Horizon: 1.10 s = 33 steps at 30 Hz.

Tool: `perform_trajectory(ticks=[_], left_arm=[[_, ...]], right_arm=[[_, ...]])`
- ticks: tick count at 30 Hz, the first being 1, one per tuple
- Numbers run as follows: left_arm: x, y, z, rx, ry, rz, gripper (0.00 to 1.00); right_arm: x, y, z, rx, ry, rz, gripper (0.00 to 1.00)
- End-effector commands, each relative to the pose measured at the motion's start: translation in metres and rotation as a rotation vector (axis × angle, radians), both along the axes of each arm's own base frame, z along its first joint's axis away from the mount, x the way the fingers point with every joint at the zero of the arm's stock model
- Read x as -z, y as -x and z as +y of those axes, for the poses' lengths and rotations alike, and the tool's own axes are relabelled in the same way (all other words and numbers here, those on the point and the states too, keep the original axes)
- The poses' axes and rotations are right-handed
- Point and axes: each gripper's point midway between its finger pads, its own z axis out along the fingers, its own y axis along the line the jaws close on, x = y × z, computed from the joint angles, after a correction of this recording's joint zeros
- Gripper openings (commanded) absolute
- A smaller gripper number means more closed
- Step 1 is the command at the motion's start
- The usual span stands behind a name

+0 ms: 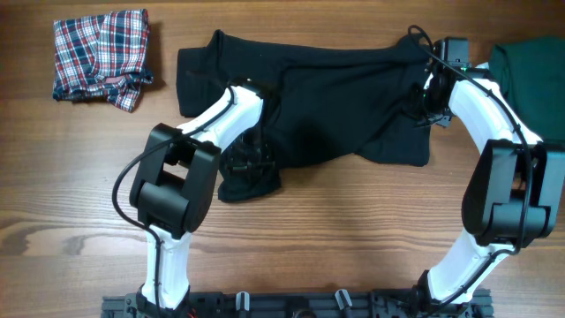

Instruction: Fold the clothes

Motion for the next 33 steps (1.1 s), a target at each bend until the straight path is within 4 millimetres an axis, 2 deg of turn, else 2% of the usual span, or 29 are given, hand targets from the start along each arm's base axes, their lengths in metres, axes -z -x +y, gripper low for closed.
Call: perform_trajectory(ticks=[1, 6, 11, 15, 20, 23, 26, 30, 33], left_arm=[[0.004, 0.011, 0.003, -0.029, -0.009, 0.033, 0.04], [0.017, 0.021, 0.007, -0.028, -0.015, 0.045, 0.04], [0.019, 0.028, 0.008, -0.035, -0.011, 0.07, 0.04], [0.026, 0.054, 0.01, -0.059, 0.003, 0.153, 0.04], [0.032, 0.098, 0.016, -0.098, 0.007, 0.29, 0.04], [0.032, 0.111, 0.019, -0.082, -0.015, 0.324, 0.04], [0.029, 0.115, 0.018, -0.066, -0.024, 0.331, 0.04], [0.03, 0.112, 0.023, -0.051, -0.046, 0.312, 0.04], [0.029, 0.112, 0.035, -0.017, -0.107, 0.306, 0.04]], right_arm=[[0.007, 0.013, -0.002, 0.029, 0.0, 0.052, 0.04], [0.027, 0.031, -0.001, 0.028, -0.003, 0.097, 0.04], [0.043, 0.043, 0.001, 0.032, -0.008, 0.114, 0.04], [0.043, 0.044, 0.001, 0.046, -0.011, 0.117, 0.08], [0.044, 0.047, 0.001, 0.056, -0.013, 0.127, 0.11], [0.045, 0.058, 0.002, 0.062, -0.017, 0.174, 0.12], [0.045, 0.08, 0.003, 0.087, -0.021, 0.263, 0.08], [0.044, 0.102, 0.003, 0.09, -0.014, 0.352, 0.07], [0.033, 0.115, -0.024, 0.152, 0.146, 0.397, 0.08]])
